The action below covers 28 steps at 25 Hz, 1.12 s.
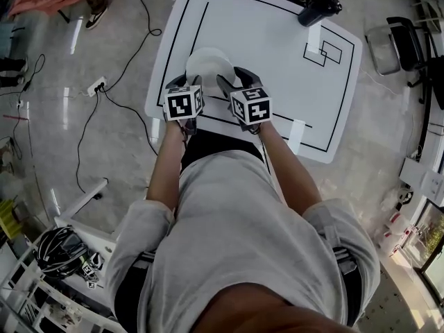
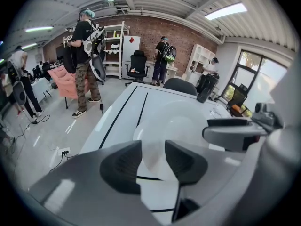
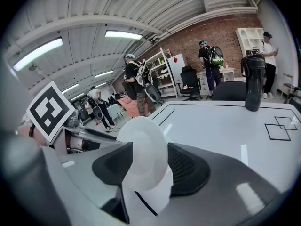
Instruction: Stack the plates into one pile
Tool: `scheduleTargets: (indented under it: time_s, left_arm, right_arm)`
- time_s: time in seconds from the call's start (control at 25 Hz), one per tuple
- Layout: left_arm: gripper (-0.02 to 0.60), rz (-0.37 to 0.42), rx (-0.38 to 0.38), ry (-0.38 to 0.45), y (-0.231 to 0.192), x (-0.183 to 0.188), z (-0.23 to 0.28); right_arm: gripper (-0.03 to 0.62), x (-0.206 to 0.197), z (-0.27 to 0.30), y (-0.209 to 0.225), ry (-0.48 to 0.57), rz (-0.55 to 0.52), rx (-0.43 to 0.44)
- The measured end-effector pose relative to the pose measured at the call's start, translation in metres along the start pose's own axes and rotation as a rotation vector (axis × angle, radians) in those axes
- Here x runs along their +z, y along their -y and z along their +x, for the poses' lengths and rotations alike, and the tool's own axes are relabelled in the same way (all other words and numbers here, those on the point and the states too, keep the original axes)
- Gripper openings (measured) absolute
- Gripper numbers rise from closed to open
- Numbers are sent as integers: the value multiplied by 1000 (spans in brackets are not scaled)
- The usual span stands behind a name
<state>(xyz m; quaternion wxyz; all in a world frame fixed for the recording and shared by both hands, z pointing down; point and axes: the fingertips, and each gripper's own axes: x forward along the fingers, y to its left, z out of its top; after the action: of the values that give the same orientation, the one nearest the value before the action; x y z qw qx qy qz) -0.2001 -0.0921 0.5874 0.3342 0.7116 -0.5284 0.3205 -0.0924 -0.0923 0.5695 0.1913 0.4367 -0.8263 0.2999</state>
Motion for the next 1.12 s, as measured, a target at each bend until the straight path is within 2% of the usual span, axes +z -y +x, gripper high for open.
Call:
scheduleTargets:
  time_s: [0.16, 0.4, 0.64, 1.12]
  left_arm:
    - [155, -8, 1, -13, -7, -2, 6]
    - [155, 27, -4, -43, -8, 0, 11]
    - [155, -7, -26, -56, -13, 4, 21]
    - [153, 11, -35, -80, -12, 4, 37]
  right_arm:
    - [239, -2, 7, -3, -16, -13, 2]
    - [242, -2, 12, 0, -34, -9, -8]
    - [243, -1, 20, 4, -48, -13, -18]
    - [242, -5, 34, 17, -91, -2, -23]
